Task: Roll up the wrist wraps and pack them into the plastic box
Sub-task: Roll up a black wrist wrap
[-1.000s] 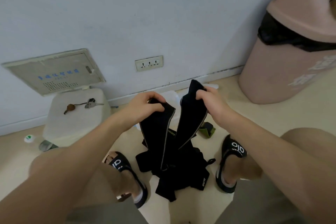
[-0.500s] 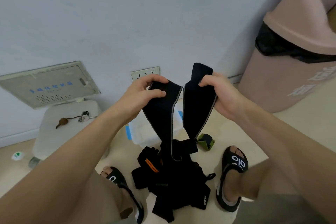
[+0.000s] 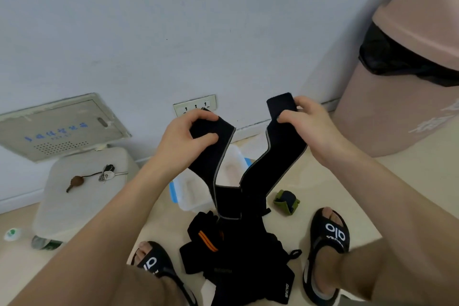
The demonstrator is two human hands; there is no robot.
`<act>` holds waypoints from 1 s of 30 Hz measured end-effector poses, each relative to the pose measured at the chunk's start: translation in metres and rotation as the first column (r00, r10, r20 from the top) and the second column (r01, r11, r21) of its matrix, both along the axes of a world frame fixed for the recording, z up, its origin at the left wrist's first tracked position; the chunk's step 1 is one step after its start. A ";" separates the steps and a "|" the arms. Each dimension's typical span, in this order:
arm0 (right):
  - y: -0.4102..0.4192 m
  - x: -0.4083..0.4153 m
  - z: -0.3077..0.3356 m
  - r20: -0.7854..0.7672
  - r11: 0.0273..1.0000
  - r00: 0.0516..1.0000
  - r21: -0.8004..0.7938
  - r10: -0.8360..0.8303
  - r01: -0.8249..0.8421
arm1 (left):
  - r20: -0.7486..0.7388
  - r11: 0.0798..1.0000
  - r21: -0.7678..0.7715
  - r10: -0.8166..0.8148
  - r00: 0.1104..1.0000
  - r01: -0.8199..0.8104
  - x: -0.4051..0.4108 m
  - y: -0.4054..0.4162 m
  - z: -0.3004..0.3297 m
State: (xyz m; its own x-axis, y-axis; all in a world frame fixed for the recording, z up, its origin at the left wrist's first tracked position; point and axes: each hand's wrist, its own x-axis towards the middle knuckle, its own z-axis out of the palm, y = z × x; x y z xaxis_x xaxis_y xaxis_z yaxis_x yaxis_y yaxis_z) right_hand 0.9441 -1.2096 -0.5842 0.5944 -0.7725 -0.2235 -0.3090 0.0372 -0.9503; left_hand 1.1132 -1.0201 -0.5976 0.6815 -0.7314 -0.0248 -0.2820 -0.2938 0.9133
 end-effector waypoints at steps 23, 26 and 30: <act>0.003 0.018 0.004 -0.033 0.955 0.973 0.202 0.229 -0.218 | 0.104 0.996 -0.038 -0.070 0.992 0.074 -0.009 -0.015 0.000; 0.008 0.019 0.003 -0.019 0.941 0.968 0.240 0.250 -0.238 | 0.062 0.993 -0.067 -0.096 0.993 0.100 -0.012 -0.016 0.000; 0.011 0.020 0.004 0.050 0.898 0.964 0.352 0.262 -0.263 | -0.067 0.984 -0.166 -0.071 0.995 0.059 -0.016 -0.020 0.005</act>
